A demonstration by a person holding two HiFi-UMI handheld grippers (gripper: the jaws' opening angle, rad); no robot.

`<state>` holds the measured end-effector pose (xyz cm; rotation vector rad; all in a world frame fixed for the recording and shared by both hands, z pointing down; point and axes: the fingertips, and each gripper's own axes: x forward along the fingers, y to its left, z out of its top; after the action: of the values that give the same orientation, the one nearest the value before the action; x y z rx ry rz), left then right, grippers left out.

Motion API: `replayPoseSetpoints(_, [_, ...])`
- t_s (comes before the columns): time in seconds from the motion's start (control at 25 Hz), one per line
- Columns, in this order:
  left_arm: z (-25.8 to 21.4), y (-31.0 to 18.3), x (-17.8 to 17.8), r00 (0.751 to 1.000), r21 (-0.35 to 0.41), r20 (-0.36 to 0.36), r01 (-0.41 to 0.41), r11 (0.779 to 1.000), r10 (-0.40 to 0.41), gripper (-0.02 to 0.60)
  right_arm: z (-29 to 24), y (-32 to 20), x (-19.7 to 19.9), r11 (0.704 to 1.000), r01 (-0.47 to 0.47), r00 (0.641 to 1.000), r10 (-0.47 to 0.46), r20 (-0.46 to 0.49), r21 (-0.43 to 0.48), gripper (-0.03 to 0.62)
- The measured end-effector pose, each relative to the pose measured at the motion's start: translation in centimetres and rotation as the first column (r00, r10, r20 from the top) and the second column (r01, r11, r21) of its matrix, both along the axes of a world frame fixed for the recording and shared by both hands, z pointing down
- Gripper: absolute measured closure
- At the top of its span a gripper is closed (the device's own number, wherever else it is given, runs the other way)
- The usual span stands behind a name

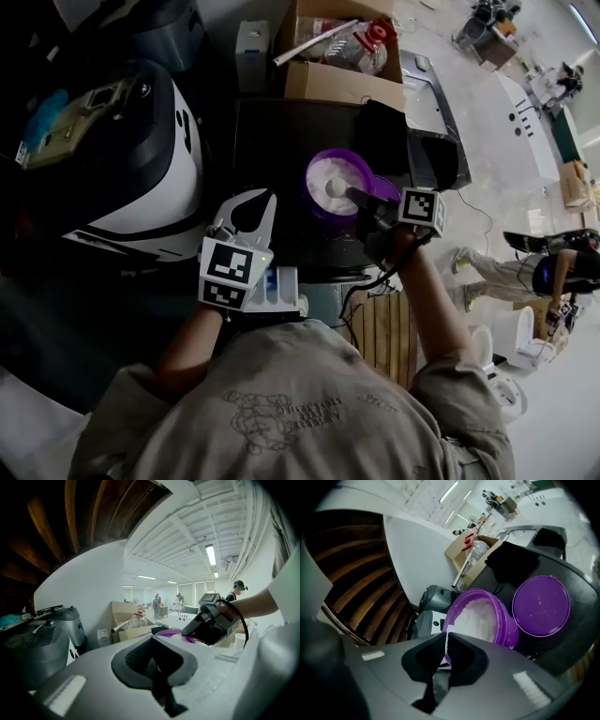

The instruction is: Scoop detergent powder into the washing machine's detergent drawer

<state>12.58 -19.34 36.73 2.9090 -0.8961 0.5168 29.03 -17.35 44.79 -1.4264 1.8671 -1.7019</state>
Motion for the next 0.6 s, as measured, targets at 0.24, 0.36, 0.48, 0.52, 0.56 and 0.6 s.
replayPoseSetpoints(0.24, [-0.9,0.3,-0.2,1.000,0.024,0.006,-0.008,1.000,0.008,0.581,-1.4,1.1,-0.3,0.993,-0.082,0.980,0.065,0.190,0.082,0.557])
replayPoseSetpoints(0.36, [-1.4,0.3,-0.5,1.000,0.037,0.005,-0.011,0.999,0.011,0.581,-2.5,1.7,-0.9,0.987,-0.104,0.959,0.067,0.275,0.122,0.557])
replayPoseSetpoints(0.48, [-2.1,0.5,-0.5,0.999,0.036,-0.034,-0.023,0.999,0.024,0.581,-3.8,2.5,-1.7,0.981,-0.104,0.935,0.041,0.351,0.162,0.557])
replayPoseSetpoints(0.52, [-2.4,0.6,-0.5,0.998,0.031,-0.053,-0.029,0.999,0.031,0.581,-4.3,2.8,-2.0,0.979,-0.098,0.927,0.025,0.375,0.177,0.557])
replayPoseSetpoints(0.56, [-2.7,0.7,-0.5,0.997,0.029,-0.071,-0.035,0.999,0.037,0.581,-4.9,3.2,-2.4,0.977,-0.092,0.918,0.008,0.397,0.193,0.557])
replayPoseSetpoints(0.6, [-2.9,0.8,-0.5,0.995,0.030,-0.085,-0.039,0.999,0.042,0.581,-5.4,3.5,-2.7,0.974,-0.085,0.909,-0.009,0.416,0.208,0.557])
